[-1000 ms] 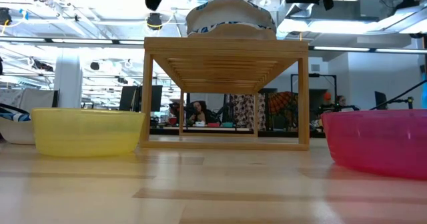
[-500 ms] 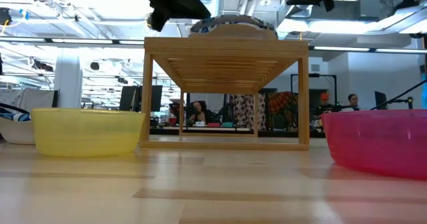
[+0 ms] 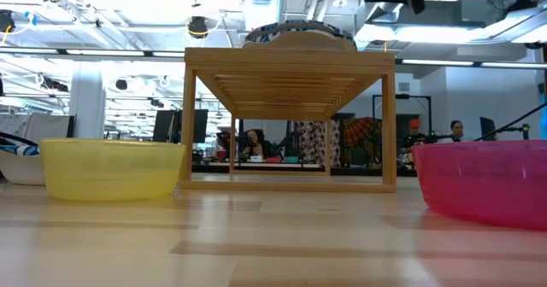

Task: Place and stack bowls onto a shelf
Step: Stack the red bowl on top of the violet bowl on the shelf

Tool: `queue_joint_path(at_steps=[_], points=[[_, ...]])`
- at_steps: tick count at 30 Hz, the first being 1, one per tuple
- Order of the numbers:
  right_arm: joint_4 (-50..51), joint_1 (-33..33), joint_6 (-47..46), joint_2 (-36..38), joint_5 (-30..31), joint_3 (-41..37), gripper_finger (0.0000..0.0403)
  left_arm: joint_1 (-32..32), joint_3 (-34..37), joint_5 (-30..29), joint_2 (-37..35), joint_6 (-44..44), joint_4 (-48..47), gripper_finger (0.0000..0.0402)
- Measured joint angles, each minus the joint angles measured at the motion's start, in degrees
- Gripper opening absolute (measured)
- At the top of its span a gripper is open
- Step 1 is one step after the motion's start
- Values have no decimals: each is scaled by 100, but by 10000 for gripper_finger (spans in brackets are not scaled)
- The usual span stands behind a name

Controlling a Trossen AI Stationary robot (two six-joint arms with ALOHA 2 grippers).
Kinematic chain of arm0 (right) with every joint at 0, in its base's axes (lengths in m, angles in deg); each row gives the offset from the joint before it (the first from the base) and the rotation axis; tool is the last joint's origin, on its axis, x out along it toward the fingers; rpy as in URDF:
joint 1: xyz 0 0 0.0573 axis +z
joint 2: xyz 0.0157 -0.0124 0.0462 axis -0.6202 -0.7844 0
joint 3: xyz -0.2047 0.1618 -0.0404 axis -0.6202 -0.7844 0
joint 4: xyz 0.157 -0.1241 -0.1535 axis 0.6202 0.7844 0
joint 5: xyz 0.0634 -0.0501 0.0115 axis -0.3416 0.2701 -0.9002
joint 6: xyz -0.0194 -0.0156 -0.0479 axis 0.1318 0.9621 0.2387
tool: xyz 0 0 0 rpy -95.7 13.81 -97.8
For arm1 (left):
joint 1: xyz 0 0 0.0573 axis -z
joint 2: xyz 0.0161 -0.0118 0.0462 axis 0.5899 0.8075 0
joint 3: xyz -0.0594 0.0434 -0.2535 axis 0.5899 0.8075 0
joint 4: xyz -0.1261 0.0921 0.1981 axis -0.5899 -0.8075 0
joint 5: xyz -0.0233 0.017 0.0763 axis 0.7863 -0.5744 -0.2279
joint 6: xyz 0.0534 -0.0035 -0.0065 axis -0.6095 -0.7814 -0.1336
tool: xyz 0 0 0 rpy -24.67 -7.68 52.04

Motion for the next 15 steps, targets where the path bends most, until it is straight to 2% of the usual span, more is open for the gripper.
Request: queue_joint_path(at_steps=[6,11,13,15], points=[[-1,32,3,0,-98,0,255,-87,0,-12,-993,-195,-610,0],[0,30,0,0,-132,0,255,-100,2,50,-1350,-108,-1070,0],[1,32,-256,0,-461,0,255,-100,2,162,-1392,-71,-1135,0],[128,89,-710,1,-1120,2,255,-100,2,235,-1396,6,-1179,0]])
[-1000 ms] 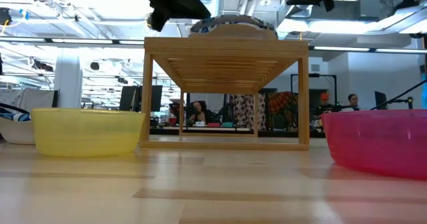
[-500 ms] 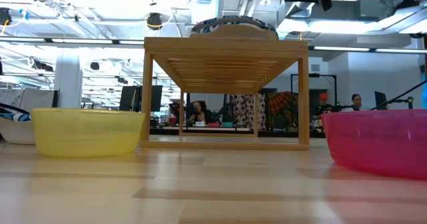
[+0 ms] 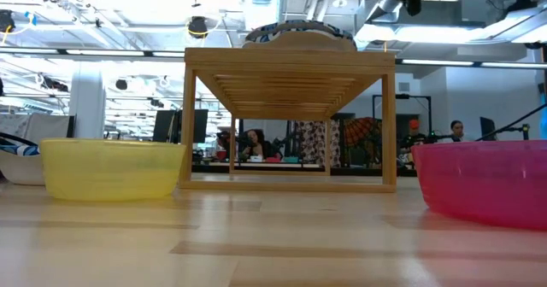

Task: Place and stack bowls onto a shelf
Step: Stack the red bowl on top of the violet bowl on the shelf

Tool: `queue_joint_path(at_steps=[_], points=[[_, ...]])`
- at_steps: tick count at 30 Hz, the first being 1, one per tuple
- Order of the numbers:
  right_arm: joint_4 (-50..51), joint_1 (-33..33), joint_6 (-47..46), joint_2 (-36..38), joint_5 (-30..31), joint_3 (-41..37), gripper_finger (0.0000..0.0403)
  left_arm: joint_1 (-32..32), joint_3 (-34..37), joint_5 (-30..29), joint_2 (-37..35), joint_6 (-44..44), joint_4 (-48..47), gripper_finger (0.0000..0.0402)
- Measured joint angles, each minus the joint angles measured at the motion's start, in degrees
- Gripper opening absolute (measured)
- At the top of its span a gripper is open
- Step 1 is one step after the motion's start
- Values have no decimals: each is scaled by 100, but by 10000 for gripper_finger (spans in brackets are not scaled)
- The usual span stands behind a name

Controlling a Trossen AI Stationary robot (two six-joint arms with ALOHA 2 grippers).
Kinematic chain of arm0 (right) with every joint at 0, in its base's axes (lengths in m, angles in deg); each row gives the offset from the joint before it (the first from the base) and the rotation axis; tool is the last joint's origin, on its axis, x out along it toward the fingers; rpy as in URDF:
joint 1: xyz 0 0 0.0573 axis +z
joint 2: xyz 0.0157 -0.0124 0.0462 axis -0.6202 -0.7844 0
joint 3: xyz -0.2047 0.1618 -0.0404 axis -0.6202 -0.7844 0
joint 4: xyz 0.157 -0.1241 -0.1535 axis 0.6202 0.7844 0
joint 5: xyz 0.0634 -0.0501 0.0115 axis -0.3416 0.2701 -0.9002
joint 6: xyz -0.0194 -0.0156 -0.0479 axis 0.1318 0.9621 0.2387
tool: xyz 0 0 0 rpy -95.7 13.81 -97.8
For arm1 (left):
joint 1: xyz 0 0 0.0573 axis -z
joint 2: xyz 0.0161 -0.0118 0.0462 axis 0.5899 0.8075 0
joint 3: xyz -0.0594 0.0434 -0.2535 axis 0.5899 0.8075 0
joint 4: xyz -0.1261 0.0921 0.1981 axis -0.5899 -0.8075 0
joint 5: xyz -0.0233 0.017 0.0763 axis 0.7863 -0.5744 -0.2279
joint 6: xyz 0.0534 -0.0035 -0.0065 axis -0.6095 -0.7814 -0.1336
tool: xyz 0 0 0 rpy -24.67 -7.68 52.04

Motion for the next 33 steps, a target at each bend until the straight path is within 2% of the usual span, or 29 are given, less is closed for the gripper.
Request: queue_joint_path(at_steps=[2,4,9,14,16,19,22,26,29,33], points=[[631,169,-389,1,-689,65,255,0,2,9,3,50,-55,0],[1519,492,-764,1,-1104,118,255,2,4,9,4,51,-68,0],[3011,1875,-2292,-210,-1142,-126,255,0,4,84,3,63,-81,0],[2651,3135,-4016,-797,-1086,-952,255,2,4,154,2,65,-61,0],[2225,3404,-4491,-1143,-1016,-1238,255,2,4,152,4,64,-65,0],[2181,3571,-4953,-1782,-859,-1382,255,2,4,143,4,64,-63,0],[2043,3600,-4962,-2287,-769,-1381,255,2,5,106,2,64,-53,0],[1323,3604,-4765,-2780,-766,-1378,255,2,7,103,4,51,-63,0],[894,3607,-4605,-3013,-764,-1372,255,2,7,98,4,55,-75,0],[838,3605,-4494,-3163,-759,-1374,255,2,7,65,4,60,-104,0]])
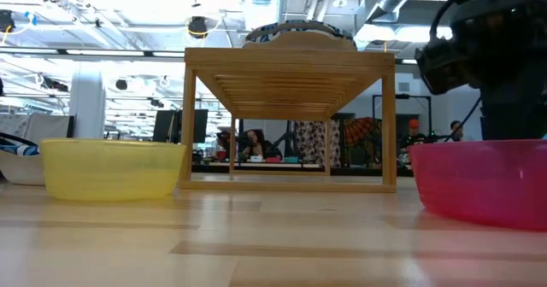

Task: Place and stack bowls onto a shelf
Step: Stack the red bowl on top of the violet bowl on the shelf

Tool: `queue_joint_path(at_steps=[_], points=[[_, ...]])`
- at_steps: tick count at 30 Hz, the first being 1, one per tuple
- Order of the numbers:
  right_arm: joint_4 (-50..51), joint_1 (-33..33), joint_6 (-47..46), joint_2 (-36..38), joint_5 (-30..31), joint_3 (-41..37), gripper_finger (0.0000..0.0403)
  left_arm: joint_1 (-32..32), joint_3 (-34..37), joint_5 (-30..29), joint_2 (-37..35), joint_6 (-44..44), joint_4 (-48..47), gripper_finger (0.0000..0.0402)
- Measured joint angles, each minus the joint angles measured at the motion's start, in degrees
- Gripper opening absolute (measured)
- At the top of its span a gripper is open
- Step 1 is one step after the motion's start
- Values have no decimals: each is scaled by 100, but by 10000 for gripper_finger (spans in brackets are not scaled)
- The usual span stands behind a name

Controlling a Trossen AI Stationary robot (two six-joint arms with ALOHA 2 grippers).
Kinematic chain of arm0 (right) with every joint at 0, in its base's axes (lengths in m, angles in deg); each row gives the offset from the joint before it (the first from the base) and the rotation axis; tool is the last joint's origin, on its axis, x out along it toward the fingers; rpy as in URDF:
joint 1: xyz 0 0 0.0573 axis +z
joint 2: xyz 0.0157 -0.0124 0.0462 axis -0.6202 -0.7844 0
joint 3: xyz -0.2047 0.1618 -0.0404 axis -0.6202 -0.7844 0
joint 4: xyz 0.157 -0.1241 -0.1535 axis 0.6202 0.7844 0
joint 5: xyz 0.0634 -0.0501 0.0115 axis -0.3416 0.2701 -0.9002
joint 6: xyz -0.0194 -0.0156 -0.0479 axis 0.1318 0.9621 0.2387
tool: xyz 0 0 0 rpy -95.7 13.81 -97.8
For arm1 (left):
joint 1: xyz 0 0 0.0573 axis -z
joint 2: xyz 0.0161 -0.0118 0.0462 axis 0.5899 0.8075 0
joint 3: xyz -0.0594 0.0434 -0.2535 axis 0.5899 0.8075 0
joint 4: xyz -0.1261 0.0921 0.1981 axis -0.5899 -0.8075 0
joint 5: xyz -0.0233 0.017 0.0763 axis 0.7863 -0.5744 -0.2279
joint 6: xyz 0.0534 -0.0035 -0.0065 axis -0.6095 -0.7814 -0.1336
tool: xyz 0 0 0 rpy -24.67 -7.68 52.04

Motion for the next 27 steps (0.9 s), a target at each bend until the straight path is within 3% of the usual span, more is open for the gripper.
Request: queue_joint_path(at_steps=[6,9,13,17,20,27], points=[[30,2,75,-145,93,2,250,0,0,-10,3,0,-55,0],[-89,2,53,-264,105,6,226,0,0,-12,1,2,-53,0],[-214,6,148,-388,20,4,167,0,0,-14,1,2,-51,0],[-188,7,314,-344,-139,-7,78,0,0,-15,-2,-11,-36,0],[-107,5,592,36,-370,31,22,0,0,-17,-3,-13,-7,0],[461,-275,1041,1257,-1154,446,22,-4,1,-137,-115,-122,-27,0]])
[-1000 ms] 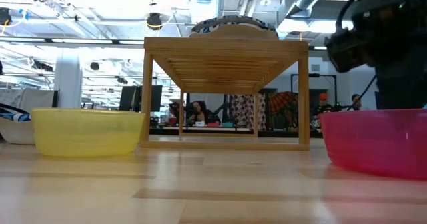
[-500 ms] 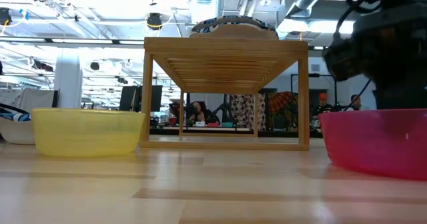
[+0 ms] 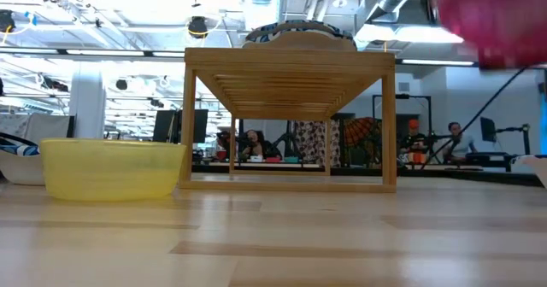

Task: Place and stack bowls onto a shelf
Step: Stack the red bowl on top of the violet bowl on the shelf

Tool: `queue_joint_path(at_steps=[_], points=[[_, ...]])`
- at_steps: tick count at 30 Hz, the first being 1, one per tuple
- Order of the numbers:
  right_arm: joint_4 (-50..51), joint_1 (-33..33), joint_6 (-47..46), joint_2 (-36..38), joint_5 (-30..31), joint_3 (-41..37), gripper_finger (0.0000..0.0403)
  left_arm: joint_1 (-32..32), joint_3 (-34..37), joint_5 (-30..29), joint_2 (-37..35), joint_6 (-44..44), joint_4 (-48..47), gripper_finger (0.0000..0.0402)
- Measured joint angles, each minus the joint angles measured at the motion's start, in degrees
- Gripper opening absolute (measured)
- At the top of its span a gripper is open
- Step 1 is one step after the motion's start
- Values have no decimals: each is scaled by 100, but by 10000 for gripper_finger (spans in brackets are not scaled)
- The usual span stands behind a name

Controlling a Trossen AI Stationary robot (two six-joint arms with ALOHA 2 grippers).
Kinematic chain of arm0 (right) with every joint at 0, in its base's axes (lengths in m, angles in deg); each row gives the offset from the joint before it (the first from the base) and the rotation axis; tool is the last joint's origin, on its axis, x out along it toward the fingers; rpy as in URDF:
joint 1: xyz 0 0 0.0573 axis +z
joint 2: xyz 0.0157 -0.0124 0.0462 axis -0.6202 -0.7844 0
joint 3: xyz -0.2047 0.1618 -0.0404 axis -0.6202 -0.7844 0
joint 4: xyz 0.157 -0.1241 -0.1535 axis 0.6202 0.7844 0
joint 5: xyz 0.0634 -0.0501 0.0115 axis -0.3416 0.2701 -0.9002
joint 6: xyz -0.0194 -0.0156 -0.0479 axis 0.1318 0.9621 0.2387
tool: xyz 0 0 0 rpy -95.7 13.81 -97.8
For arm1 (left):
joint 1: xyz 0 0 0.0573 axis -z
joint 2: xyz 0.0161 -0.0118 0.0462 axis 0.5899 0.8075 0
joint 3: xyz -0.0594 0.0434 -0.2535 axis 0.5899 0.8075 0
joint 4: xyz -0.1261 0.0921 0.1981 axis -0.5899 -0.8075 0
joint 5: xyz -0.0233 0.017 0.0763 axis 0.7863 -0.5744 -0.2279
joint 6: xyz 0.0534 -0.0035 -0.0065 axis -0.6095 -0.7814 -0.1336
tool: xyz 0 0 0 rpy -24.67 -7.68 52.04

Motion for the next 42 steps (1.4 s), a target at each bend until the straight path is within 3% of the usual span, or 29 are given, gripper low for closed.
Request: queue_joint_path(at_steps=[5,10,18,22,26,32,37,42], points=[[372,-631,194,681,-506,965,22,-2,-14,-28,-192,-48,39,0],[967,-1904,1025,548,37,2498,22,-2,2,-39,-308,-100,-14,0],[1407,-4313,2511,-815,89,4792,22,-2,-2,94,-191,10,-1,0],[1987,-5194,2763,-1811,17,5835,22,-29,1,620,26,173,-15,0],[3015,-5664,3067,-2893,-8,6987,22,-25,1,1046,181,383,-25,0],[4342,-6037,3313,-4101,343,8431,22,-29,1,1036,227,562,-69,0],[4462,-6063,3293,-4530,367,8815,22,-28,1,1035,225,562,-70,0],[4361,-5990,3238,-4569,413,8703,22,-28,1,1032,225,540,-75,0]])
